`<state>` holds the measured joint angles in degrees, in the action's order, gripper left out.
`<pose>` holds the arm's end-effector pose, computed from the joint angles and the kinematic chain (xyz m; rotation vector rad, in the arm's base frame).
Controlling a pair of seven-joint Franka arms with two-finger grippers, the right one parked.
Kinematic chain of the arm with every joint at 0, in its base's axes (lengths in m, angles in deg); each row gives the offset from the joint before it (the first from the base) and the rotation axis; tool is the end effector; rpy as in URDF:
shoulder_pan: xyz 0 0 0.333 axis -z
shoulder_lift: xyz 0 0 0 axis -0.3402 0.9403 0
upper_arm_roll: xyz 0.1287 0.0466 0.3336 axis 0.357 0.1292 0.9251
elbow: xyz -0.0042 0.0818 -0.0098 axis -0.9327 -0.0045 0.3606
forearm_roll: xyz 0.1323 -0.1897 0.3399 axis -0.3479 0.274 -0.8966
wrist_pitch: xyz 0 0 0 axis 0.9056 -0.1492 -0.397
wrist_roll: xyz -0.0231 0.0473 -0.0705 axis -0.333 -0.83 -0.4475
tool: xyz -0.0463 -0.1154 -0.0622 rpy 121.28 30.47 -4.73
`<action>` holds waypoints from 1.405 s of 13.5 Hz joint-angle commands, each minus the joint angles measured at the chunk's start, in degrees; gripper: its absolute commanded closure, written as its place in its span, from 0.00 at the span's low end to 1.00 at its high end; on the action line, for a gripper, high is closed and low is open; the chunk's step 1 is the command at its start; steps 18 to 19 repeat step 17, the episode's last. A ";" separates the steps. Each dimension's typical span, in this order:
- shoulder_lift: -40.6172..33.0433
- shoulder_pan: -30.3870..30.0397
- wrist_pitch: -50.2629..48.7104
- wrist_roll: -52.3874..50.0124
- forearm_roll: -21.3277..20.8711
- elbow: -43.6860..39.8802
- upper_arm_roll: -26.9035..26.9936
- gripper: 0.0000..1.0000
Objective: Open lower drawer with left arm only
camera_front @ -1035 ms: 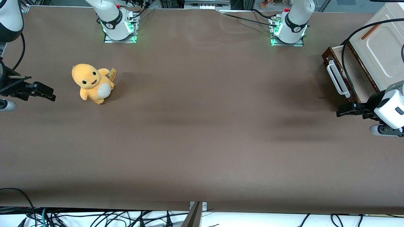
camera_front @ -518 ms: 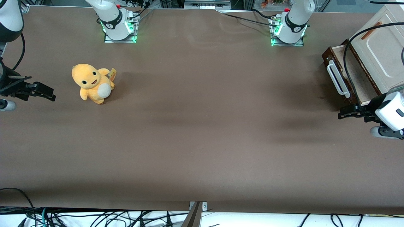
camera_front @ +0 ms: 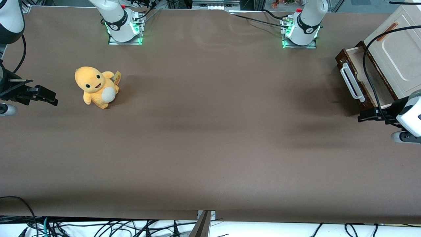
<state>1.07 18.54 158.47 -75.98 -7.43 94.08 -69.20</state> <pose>0.6911 0.0366 0.5338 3.1063 -0.0559 -0.2366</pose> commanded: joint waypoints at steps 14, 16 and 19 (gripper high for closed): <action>-0.36 0.47 -2.78 -4.95 -5.37 0.17 -0.35 0.00; -0.36 0.47 -2.78 -4.86 -5.11 0.26 -0.53 0.00; -0.36 0.56 -2.78 -4.77 -5.02 0.26 -0.53 0.00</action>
